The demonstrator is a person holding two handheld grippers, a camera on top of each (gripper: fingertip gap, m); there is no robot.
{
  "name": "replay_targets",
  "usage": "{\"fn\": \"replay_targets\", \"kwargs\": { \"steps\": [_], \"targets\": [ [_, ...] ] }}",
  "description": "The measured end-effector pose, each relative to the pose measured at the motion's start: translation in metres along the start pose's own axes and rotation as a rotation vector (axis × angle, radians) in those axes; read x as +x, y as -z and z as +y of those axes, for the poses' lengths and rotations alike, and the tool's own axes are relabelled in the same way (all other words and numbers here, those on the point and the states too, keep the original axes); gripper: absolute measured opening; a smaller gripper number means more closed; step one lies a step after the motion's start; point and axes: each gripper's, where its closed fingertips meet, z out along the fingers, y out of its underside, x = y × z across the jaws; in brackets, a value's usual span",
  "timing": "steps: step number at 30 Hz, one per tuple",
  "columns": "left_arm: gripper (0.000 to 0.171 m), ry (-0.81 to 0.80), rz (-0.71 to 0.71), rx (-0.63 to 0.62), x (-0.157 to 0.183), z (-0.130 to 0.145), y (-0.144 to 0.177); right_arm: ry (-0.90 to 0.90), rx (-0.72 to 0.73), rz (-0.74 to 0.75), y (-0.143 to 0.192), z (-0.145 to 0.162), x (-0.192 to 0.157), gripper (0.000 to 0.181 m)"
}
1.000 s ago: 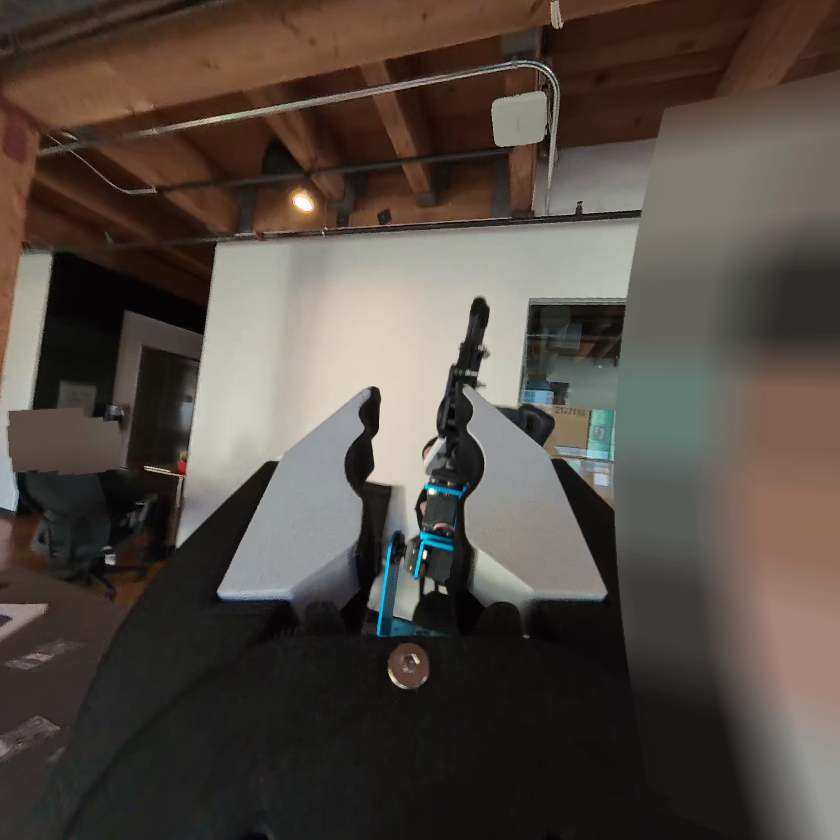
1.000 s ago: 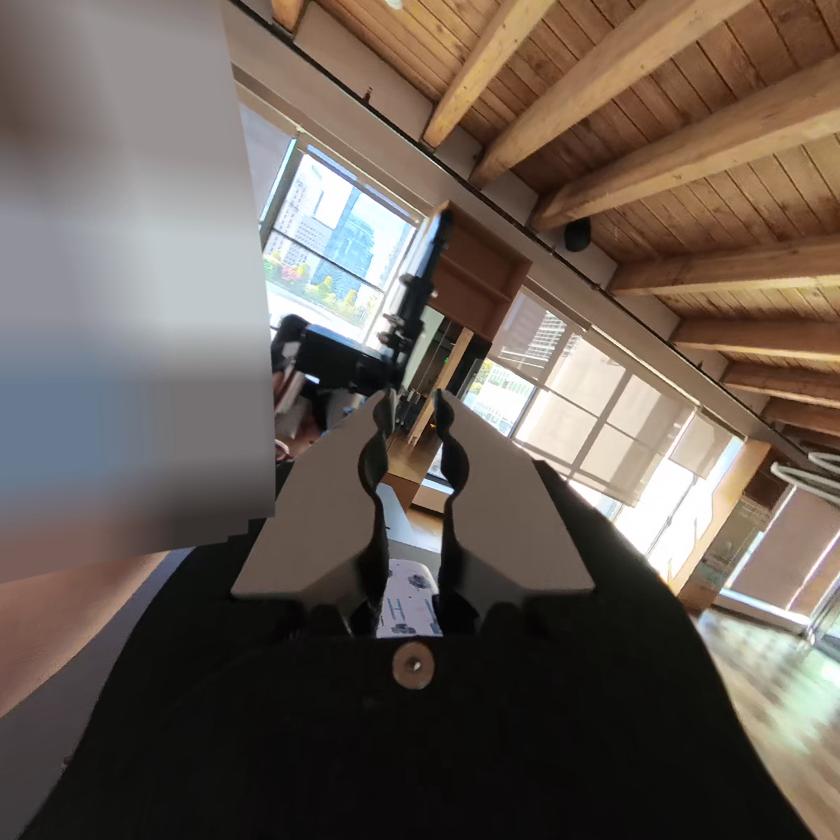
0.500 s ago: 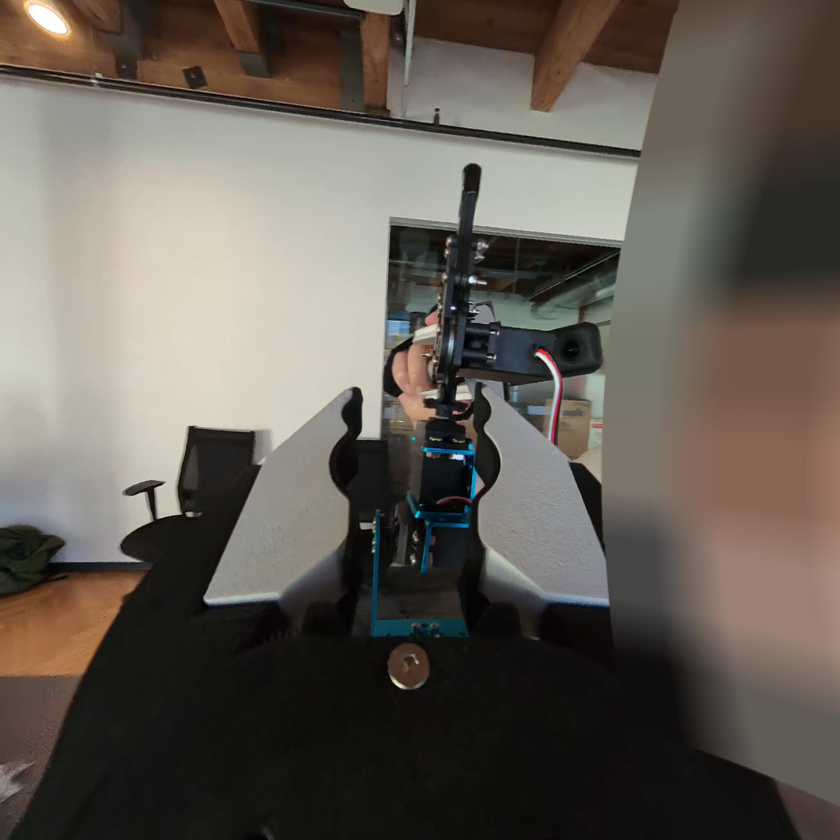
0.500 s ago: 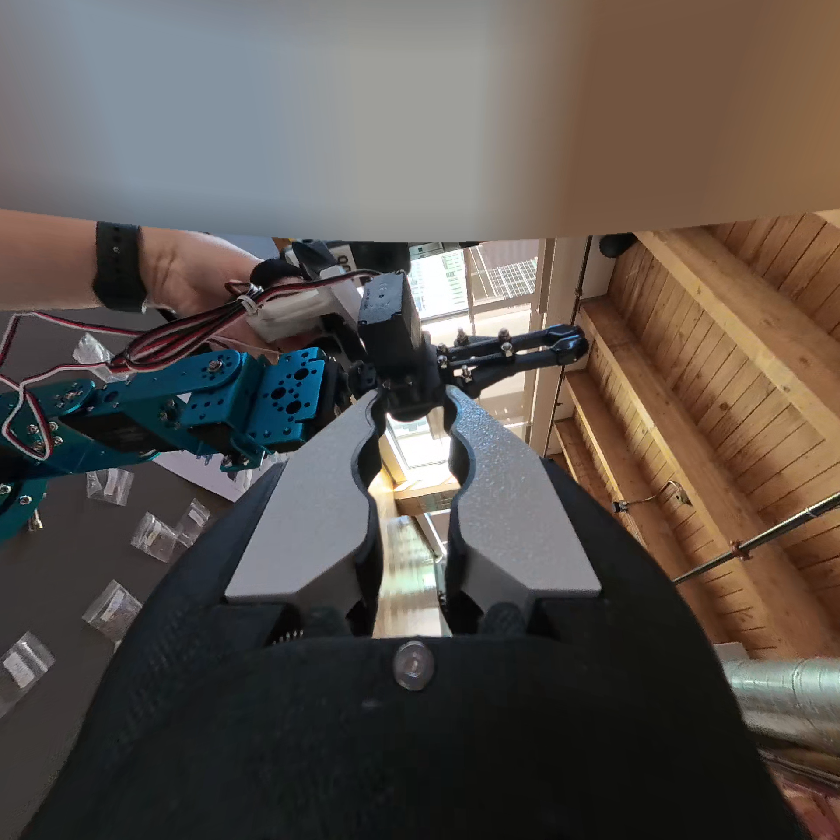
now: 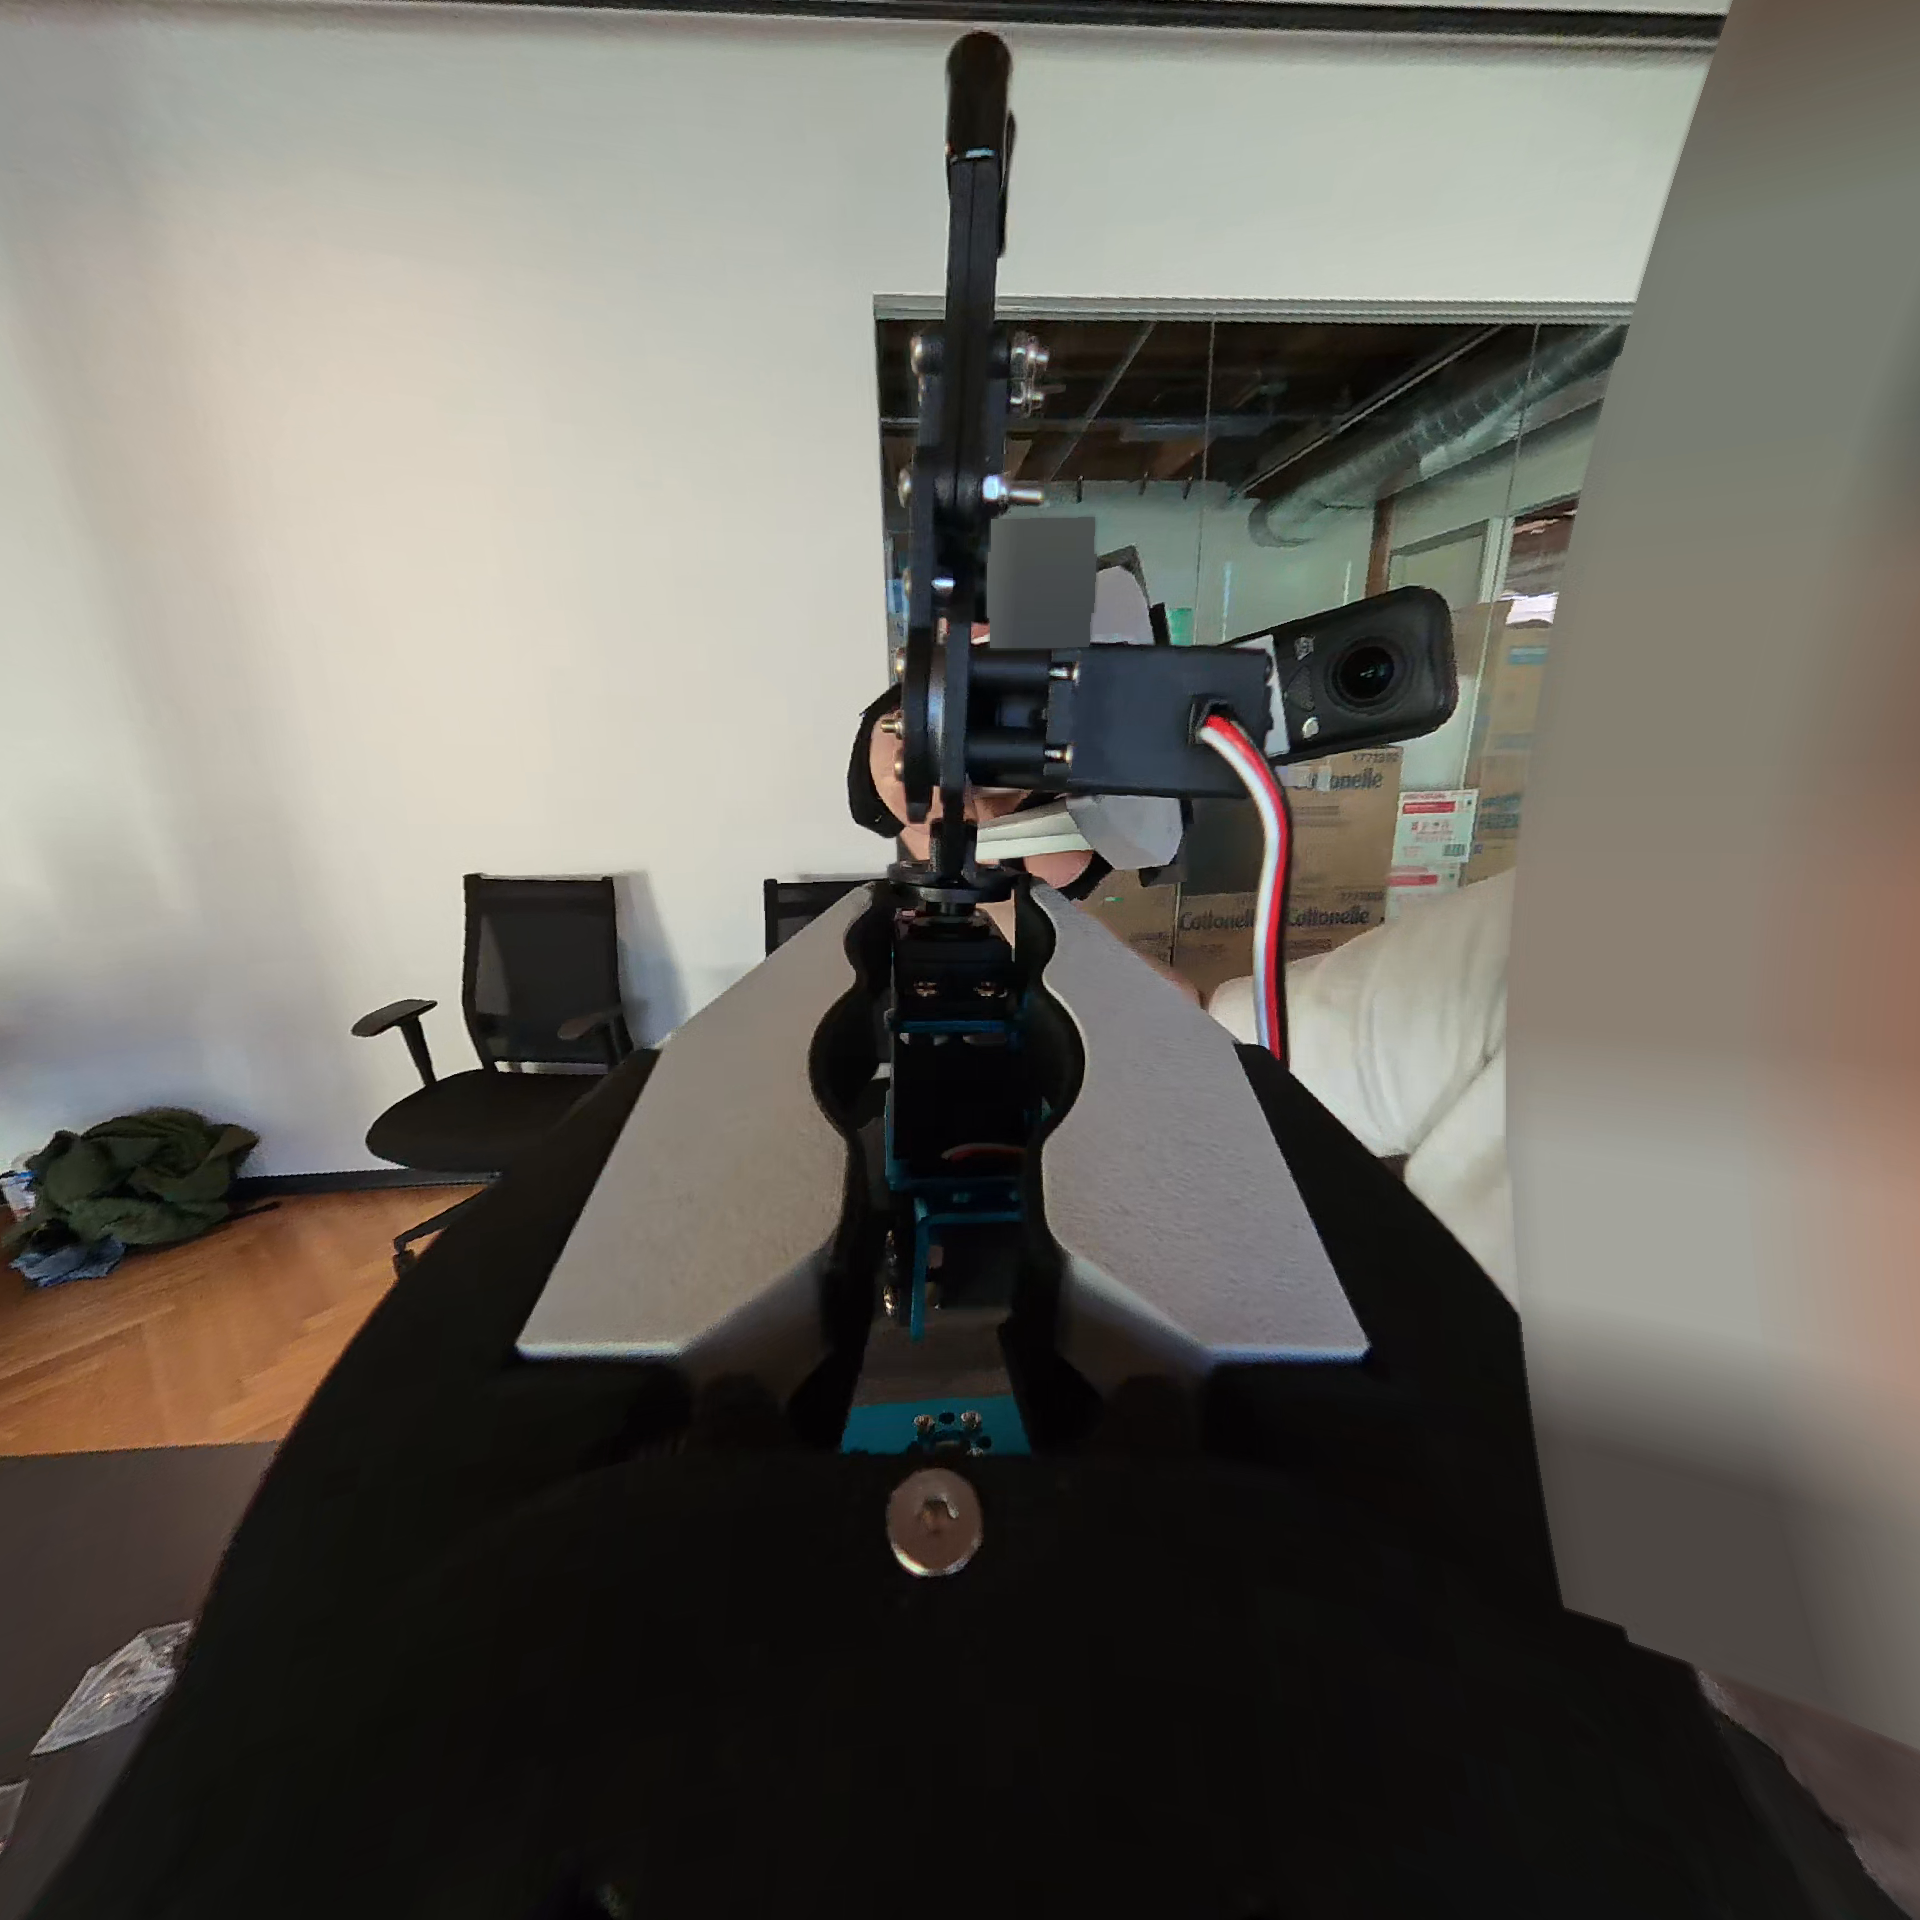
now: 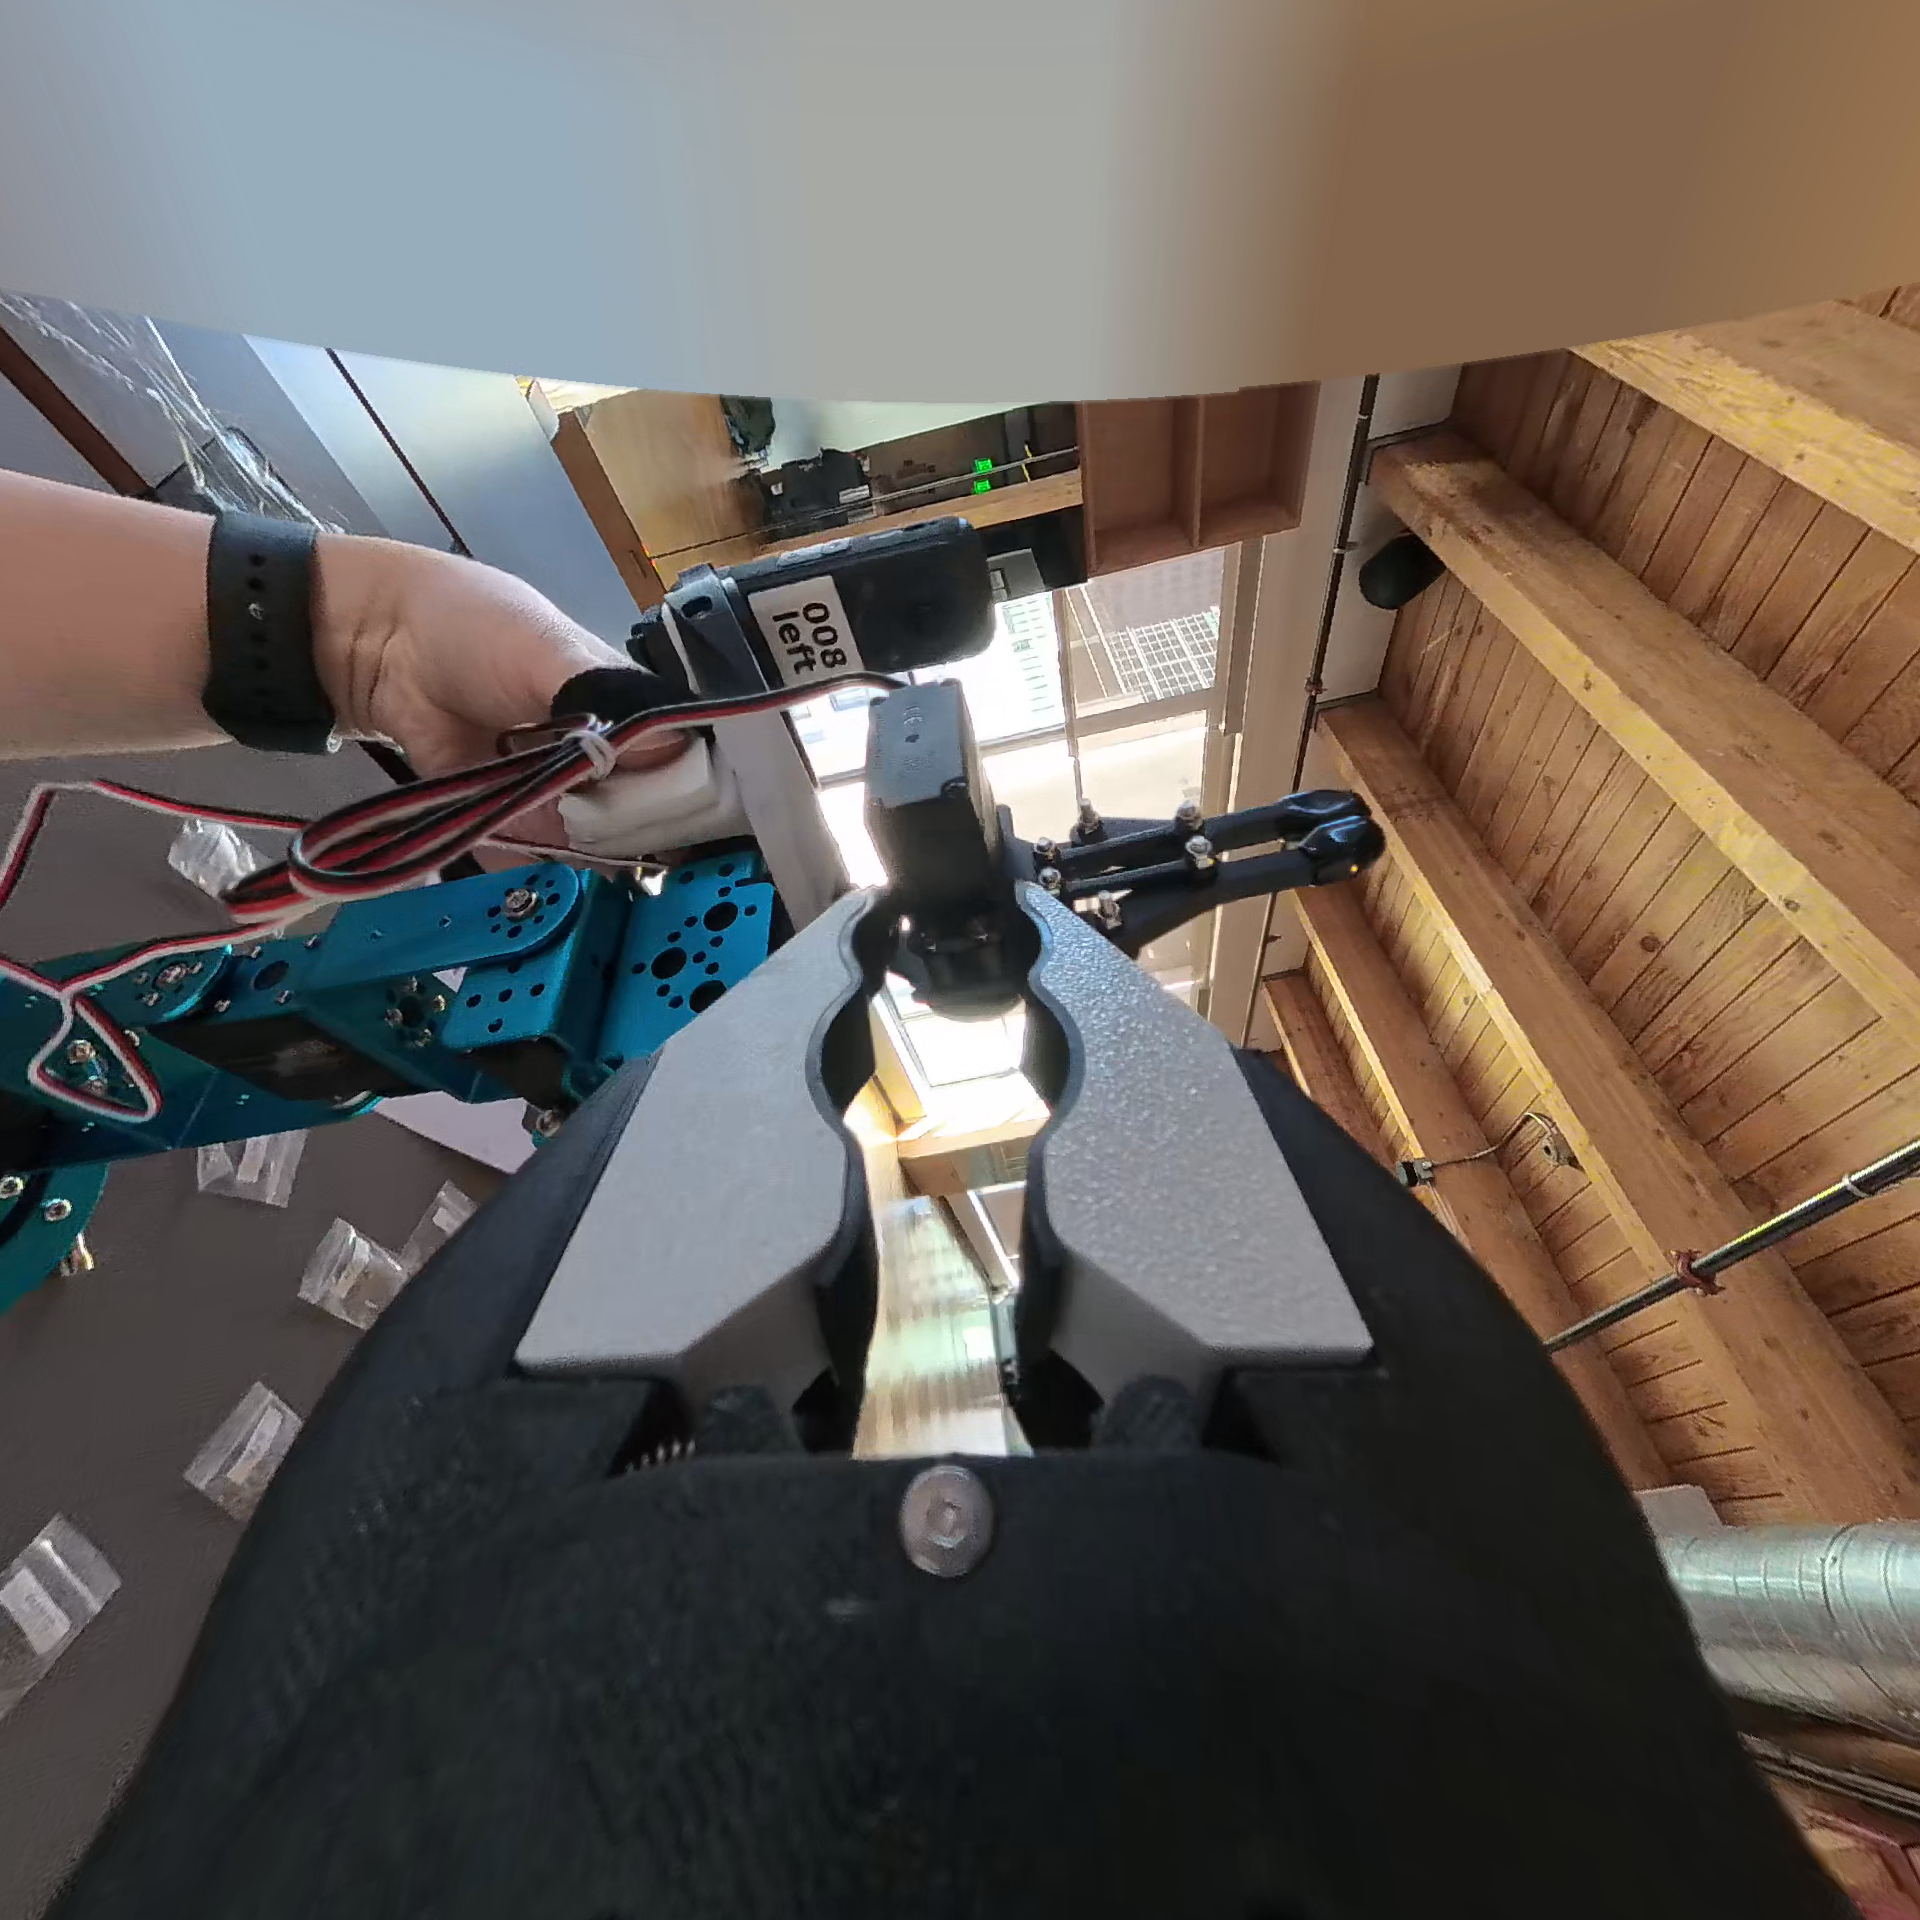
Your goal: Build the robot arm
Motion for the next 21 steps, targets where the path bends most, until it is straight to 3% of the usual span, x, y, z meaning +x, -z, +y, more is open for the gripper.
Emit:
{"fn": "replay_targets", "kwargs": {
  "steps": [7, 10, 21],
  "targets": [
    [0.021, 0.011, -0.034, -0.027, -0.001, 0.003, 0.0, 0.051, -0.038, 0.009, -0.01, 0.0, -0.002, 0.03],
    [0.021, 0.02, -0.052, -0.037, -0.001, 0.003, 0.001, 0.106, -0.066, 0.052, -0.013, 0.002, 0.0, 0.02],
    [0.021, 0.038, -0.09, -0.055, -0.002, 0.004, 0.003, 0.102, -0.079, 0.048, -0.009, -0.002, 0.002, 0.027]
  ]
}}
